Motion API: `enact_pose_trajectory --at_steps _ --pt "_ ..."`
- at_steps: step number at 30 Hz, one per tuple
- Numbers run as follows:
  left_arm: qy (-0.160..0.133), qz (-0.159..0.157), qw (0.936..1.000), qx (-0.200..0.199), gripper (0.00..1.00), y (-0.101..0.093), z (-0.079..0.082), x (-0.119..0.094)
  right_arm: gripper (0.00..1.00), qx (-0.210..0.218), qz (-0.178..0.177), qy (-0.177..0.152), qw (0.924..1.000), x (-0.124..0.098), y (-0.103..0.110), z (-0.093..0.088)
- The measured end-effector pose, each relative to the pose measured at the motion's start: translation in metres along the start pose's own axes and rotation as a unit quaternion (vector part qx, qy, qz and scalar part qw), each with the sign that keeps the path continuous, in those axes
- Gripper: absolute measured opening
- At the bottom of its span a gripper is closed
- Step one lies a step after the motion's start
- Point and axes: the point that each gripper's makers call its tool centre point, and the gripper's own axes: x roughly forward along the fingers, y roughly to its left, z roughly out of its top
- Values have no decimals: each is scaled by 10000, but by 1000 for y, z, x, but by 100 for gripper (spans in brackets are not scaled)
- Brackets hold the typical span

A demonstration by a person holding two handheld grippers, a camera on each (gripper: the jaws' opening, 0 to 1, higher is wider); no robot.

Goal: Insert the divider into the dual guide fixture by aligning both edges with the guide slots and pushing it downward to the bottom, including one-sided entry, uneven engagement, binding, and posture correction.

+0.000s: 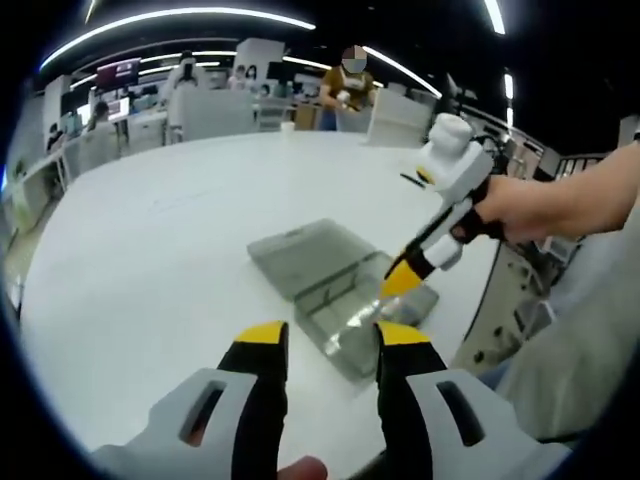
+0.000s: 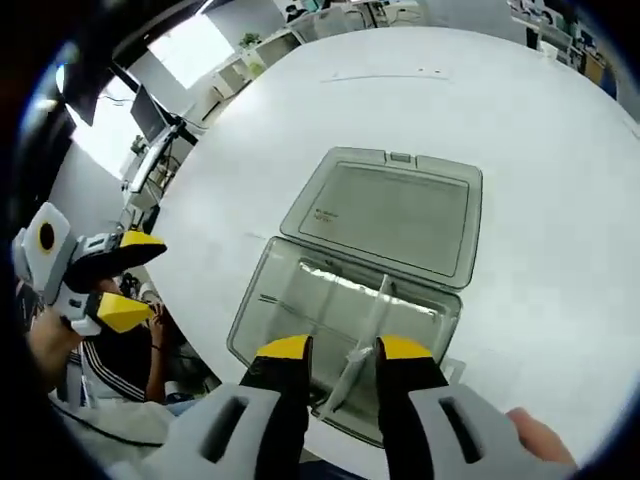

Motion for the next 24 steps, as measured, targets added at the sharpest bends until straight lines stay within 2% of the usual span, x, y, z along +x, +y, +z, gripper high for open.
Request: enact_pose_trajectory --at_steps 3,5,8,10,14,16,24 --pt "49 79 9999 -70 32 5 -3 -1 25 -215 221 -292 9991 -3 2 5" --pt "70 134 9998 -151 33 10 -5 -2 29 -271 275 -261 9989 -6 0 1" --pt "154 240 9992 -267 34 16 -10 -3 29 -456 606 -479 9960 -11 8 2" --pt "192 300 9989 -314 34 20 -12 -4 29 -529 634 -511 9953 -14 6 -1" --pt "328 362 9977 -480 38 24 -20 -1 30 -1054 1058 -697 9863 -20 17 -6" --pt "372 402 9967 -604 39 27 -25 0 32 -1216 1043 -826 9836 -22 16 -6" --pt "676 527 9935 -751 44 33 -44 7 37 -1446 1188 -946 9778 -30 16 -15"
